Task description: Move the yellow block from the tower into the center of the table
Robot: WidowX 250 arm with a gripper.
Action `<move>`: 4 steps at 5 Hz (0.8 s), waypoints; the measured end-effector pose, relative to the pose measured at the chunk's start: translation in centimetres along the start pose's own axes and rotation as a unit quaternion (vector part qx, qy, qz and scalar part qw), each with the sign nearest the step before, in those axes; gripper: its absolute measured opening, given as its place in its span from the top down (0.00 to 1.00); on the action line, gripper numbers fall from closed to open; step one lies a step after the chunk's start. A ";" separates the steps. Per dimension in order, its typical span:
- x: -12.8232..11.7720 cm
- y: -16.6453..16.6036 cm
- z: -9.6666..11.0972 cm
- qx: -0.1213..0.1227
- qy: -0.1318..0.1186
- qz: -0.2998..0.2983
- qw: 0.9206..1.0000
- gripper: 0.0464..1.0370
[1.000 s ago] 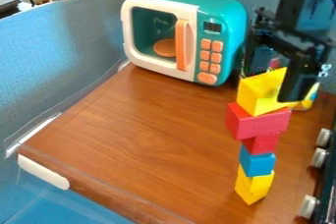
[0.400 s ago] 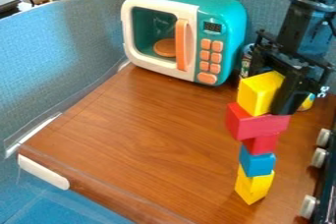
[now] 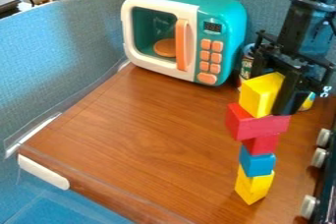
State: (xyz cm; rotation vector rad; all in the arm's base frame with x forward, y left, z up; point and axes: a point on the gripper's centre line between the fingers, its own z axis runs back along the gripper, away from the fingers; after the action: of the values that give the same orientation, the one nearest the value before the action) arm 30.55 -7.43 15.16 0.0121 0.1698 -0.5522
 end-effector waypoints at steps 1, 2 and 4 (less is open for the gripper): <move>-0.3 0.4 0.4 -0.012 -0.005 0.014 1.000 0.44; -1.2 2.0 4.2 -0.020 -0.061 0.053 0.996 0.44; -2.2 7.6 6.0 -0.029 -0.087 0.145 0.985 0.44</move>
State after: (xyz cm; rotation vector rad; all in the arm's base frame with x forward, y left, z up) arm 33.59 -0.14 21.19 -0.0670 0.0132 -0.2546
